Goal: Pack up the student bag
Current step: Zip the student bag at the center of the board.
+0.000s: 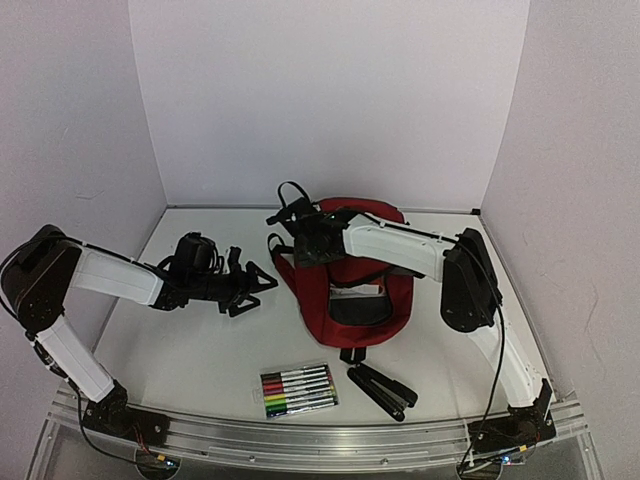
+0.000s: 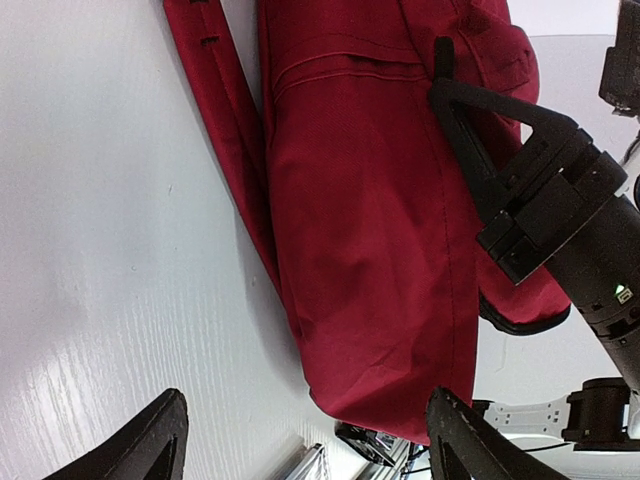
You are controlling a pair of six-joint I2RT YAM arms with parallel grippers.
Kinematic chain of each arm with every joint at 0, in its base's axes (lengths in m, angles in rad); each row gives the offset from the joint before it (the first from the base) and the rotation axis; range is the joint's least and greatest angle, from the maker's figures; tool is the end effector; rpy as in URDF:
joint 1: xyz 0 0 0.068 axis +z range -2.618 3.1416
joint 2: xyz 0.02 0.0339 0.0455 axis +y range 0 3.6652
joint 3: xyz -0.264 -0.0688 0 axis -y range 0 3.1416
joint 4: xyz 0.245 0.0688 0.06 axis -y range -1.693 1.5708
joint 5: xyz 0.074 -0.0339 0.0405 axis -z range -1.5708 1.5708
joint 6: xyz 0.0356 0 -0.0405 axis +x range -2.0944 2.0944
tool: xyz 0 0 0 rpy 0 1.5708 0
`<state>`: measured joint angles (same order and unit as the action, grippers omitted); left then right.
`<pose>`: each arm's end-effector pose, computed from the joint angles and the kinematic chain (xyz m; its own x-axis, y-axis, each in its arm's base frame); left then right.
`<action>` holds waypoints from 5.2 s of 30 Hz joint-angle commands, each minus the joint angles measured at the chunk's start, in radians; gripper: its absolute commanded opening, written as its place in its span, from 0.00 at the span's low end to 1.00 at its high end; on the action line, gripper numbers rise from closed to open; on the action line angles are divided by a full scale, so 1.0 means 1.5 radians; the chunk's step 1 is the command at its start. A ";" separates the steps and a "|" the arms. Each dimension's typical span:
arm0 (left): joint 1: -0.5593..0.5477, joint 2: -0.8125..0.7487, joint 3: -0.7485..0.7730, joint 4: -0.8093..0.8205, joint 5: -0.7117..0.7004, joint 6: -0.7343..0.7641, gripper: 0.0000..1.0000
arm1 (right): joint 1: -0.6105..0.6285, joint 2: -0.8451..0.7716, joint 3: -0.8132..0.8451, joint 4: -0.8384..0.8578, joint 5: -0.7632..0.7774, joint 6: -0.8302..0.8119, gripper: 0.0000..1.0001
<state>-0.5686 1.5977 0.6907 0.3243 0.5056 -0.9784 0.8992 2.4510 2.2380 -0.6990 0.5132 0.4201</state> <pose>0.2546 -0.1831 0.1635 -0.9324 -0.2655 -0.2451 0.0686 0.5359 -0.8415 0.3497 0.4118 0.2055 -0.6511 -0.2481 -0.7173 -0.2513 0.9622 -0.1048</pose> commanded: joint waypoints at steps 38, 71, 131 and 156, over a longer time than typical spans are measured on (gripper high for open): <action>-0.030 0.301 0.310 0.051 0.041 -0.013 0.37 | -0.009 -0.409 -0.615 0.449 -0.309 0.072 0.23; -0.030 0.305 0.318 0.057 0.051 -0.023 0.00 | -0.009 -0.298 -0.466 0.328 -0.262 0.009 0.01; 0.108 0.005 0.213 -0.192 -0.032 0.137 0.70 | 0.144 -0.474 -0.728 0.484 -0.234 0.231 0.00; -0.131 -0.054 0.102 -0.105 -0.086 -0.022 0.76 | 0.147 -0.446 -0.720 0.498 -0.235 0.239 0.00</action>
<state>-0.7546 1.5131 0.8406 0.0939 0.3883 -0.9850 1.1114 1.7666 1.1207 0.0191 0.1520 0.7692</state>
